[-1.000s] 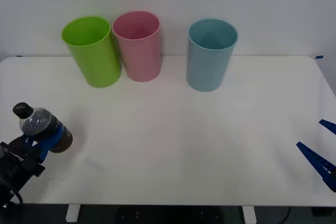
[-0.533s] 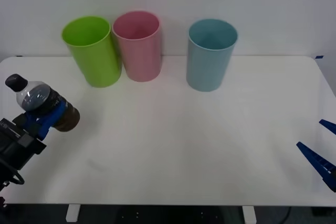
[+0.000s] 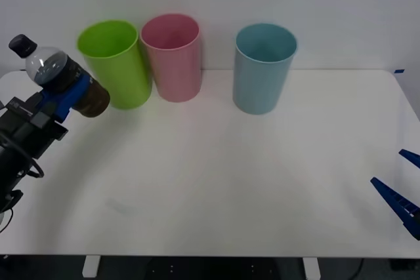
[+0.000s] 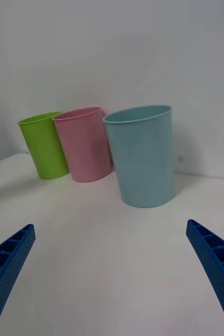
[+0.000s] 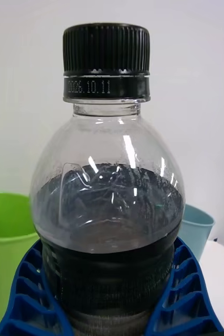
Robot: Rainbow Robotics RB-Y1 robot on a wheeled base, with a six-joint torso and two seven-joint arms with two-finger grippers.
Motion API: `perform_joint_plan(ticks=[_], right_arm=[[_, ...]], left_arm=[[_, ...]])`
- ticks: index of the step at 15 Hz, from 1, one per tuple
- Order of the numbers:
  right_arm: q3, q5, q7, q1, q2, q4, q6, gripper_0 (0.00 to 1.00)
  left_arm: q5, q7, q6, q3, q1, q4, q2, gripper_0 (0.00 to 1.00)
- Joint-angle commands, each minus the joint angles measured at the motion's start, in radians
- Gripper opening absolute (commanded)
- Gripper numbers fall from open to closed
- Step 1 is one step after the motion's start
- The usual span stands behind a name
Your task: Grasp the object on the table and drop it into the matching bin: aluminum can to the light blue bin, PET bottle to the pink bin.
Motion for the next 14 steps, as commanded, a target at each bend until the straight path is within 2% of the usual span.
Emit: perform_joint_plan(ticks=[1,4,6,11,14], right_arm=[[0.0,0.0,0.0,0.0,0.0,0.0,0.0,1.0],[0.0,0.0,0.0,0.0,0.0,0.0,0.0,1.0],[0.0,0.0,0.0,0.0,0.0,0.0,0.0,1.0],[0.0,0.0,0.0,0.0,0.0,0.0,0.0,1.0],[0.0,0.0,0.0,0.0,0.0,0.0,0.0,1.0]], left_arm=[[-0.06,0.099,0.026,0.009,-0.075,0.0,0.0,0.0],[-0.137,0.205,0.066,0.009,-0.156,0.0,0.0,0.0],[-0.178,0.239,0.149,-0.025,-0.202,0.0,0.0,0.0],[-0.25,0.237,0.357,-0.135,-0.297,0.031,-0.001,0.0],[-0.287,0.189,0.434,-0.171,-0.403,0.143,-0.001,0.0]])
